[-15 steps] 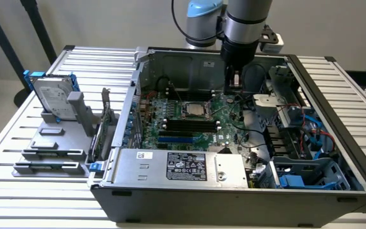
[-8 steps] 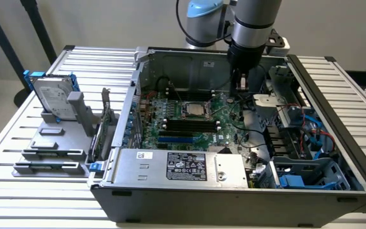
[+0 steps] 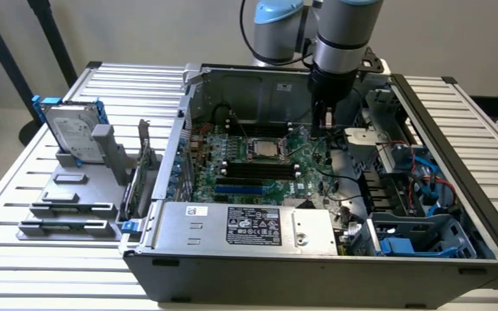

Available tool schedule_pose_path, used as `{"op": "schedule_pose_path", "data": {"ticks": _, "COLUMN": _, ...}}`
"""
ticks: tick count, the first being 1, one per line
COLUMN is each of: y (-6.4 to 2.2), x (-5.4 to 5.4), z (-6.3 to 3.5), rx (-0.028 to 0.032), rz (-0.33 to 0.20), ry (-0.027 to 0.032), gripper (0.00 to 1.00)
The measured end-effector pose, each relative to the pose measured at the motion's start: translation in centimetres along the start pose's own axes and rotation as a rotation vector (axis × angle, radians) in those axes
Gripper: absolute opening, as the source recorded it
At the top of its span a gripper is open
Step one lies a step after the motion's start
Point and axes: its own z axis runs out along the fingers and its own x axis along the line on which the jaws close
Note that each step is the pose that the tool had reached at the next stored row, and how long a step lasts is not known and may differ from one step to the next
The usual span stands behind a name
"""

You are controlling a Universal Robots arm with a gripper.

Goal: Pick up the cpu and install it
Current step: 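Close the cpu cover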

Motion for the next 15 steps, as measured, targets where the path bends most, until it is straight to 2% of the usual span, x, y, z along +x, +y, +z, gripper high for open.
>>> {"op": "schedule_pose_path", "data": {"ticks": 2, "y": -0.02, "x": -0.04, "z": 0.36, "rx": 0.0002, "rz": -0.001, "ry": 0.0013, "gripper": 0.11}}
{"op": "schedule_pose_path", "data": {"ticks": 4, "y": -0.03, "x": -0.07, "z": 0.49, "rx": 0.0011, "rz": -0.002, "ry": 0.0059, "gripper": 0.11}}
{"op": "schedule_pose_path", "data": {"ticks": 6, "y": -0.03, "x": -0.06, "z": 0.50, "rx": 0.0061, "rz": -0.001, "ry": 0.0101, "gripper": 0.11}}
{"op": "schedule_pose_path", "data": {"ticks": 8, "y": -0.03, "x": -0.06, "z": 0.50, "rx": 0.0149, "rz": -0.001, "ry": 0.0137, "gripper": 0.11}}
{"op": "schedule_pose_path", "data": {"ticks": 9, "y": -0.03, "x": -0.06, "z": 0.51, "rx": 0.0229, "rz": 0.000, "ry": 0.0151, "gripper": 0.11}}
{"op": "schedule_pose_path", "data": {"ticks": 15, "y": -0.03, "x": -0.07, "z": 0.50, "rx": 0.0793, "rz": 0.008, "ry": 0.0221, "gripper": 0.11}}
